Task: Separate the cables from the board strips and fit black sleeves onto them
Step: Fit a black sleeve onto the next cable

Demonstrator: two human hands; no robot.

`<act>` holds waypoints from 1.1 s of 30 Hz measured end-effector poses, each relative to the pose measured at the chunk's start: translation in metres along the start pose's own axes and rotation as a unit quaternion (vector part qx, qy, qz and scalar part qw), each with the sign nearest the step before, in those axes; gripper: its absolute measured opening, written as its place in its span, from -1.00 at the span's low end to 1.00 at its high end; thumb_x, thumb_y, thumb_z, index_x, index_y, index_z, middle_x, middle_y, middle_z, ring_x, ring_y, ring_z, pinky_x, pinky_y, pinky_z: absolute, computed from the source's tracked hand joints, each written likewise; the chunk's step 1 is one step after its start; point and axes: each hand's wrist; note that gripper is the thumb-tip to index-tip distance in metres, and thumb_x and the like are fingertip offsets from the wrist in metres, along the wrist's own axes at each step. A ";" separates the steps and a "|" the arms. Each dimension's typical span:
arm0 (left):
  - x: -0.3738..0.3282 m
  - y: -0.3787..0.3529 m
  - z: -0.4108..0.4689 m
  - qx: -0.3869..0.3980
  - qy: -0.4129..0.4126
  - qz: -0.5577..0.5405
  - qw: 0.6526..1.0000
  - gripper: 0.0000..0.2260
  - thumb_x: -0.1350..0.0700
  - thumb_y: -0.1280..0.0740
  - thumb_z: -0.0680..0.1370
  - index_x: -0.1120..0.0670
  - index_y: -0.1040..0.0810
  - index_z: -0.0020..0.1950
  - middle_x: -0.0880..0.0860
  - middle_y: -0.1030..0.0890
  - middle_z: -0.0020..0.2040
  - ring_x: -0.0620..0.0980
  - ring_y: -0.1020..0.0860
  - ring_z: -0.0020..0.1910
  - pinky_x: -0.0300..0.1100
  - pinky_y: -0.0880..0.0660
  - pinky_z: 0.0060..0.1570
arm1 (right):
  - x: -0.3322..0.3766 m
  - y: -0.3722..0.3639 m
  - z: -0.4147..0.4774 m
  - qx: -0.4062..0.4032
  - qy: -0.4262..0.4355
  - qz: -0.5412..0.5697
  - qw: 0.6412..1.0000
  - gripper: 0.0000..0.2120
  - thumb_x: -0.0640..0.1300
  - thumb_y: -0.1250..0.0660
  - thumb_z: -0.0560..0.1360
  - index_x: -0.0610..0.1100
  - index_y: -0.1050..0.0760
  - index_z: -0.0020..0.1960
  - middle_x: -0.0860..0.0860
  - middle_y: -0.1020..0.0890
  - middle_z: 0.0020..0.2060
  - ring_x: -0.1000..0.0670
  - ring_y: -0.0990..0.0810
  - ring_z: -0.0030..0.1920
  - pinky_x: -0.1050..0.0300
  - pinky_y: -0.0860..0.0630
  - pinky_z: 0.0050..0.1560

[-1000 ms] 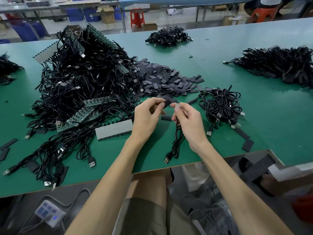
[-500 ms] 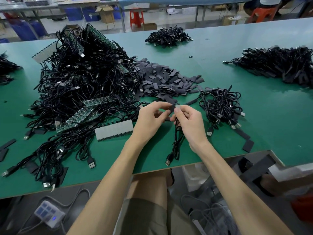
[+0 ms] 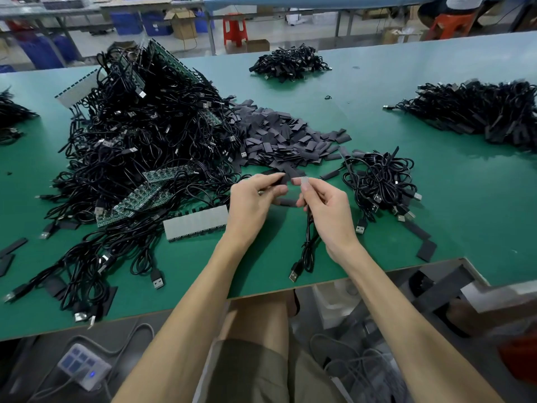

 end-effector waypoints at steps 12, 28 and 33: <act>-0.008 0.005 -0.003 -0.003 0.075 -0.223 0.972 -0.77 0.34 -0.45 0.52 0.28 -0.68 0.18 0.20 -0.72 0.08 -0.06 -0.60 -0.09 -0.17 -0.57 -0.07 | 0.002 -0.002 -0.002 0.038 0.009 -0.035 0.999 -0.72 -0.18 -0.31 0.67 -0.03 -0.61 0.35 0.22 -0.65 -0.24 0.22 -0.59 -0.19 0.27 -0.48 -0.09; -0.004 0.007 -0.002 0.078 0.156 -0.382 0.908 -0.81 0.15 -0.41 0.61 0.16 -0.63 0.20 0.08 -0.67 0.08 0.02 -0.64 -0.05 -0.17 -0.55 -0.15 | 0.005 -0.001 -0.002 0.028 -0.008 0.049 0.998 -0.92 -0.18 -0.32 0.66 -0.13 -0.49 -0.02 0.04 -0.65 -0.33 0.09 -0.49 -0.34 0.24 -0.43 -0.32; -0.003 0.008 -0.002 0.064 0.168 -0.369 0.912 -0.78 0.06 -0.46 0.54 0.13 -0.67 0.13 0.04 -0.69 0.03 -0.02 -0.65 -0.06 -0.19 -0.51 -0.10 | 0.004 0.000 -0.002 0.019 -0.008 0.050 0.999 -0.91 -0.16 -0.32 0.66 -0.13 -0.52 -0.02 0.04 -0.65 -0.35 0.09 -0.48 -0.37 0.22 -0.42 -0.36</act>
Point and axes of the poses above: each hand's wrist, its own z-axis towards the middle knuckle, its own y-axis out of the back of the hand, x = y × z
